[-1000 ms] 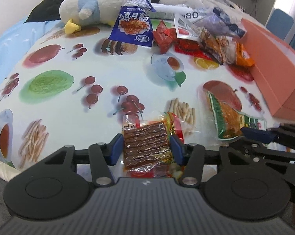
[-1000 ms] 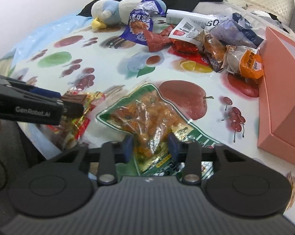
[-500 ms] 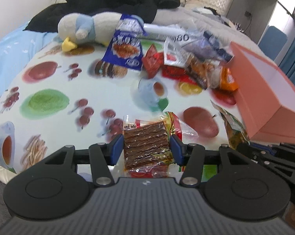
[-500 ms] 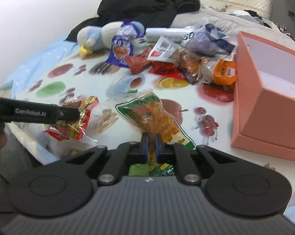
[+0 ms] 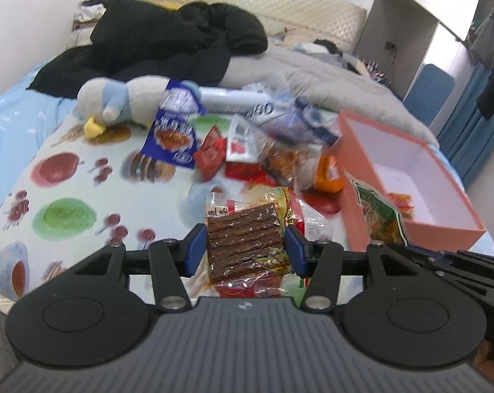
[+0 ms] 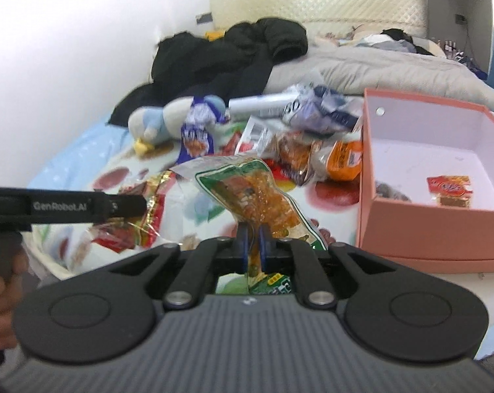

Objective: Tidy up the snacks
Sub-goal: 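Carry both held packets over the pink box with both tools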

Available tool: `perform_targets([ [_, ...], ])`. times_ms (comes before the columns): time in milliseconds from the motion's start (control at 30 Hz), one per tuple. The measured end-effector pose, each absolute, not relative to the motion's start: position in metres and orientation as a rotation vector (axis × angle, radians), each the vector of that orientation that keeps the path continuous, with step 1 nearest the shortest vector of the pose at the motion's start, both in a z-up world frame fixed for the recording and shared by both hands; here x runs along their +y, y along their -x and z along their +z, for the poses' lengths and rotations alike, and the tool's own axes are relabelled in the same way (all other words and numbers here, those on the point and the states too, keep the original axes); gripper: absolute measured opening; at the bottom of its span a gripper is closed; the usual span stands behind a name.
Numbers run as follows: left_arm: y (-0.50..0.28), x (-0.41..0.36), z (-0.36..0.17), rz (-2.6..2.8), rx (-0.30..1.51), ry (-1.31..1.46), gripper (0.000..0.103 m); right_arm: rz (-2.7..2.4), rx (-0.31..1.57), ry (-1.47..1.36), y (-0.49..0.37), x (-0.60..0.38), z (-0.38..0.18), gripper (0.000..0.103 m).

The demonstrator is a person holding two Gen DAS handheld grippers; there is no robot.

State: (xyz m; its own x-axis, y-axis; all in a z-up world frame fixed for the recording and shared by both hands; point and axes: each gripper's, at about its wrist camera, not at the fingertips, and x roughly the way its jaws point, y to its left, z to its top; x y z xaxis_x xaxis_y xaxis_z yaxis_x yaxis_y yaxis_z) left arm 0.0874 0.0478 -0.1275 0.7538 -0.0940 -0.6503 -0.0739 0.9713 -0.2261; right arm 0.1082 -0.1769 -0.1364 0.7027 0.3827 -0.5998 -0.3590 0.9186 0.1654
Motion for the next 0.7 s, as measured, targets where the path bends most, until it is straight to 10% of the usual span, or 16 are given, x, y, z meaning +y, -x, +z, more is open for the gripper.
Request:
perform_targets([
  [700,-0.104,-0.034,-0.063,-0.202,0.665,0.222,0.058,0.238,0.525,-0.134,-0.078,-0.244,-0.061,0.01],
])
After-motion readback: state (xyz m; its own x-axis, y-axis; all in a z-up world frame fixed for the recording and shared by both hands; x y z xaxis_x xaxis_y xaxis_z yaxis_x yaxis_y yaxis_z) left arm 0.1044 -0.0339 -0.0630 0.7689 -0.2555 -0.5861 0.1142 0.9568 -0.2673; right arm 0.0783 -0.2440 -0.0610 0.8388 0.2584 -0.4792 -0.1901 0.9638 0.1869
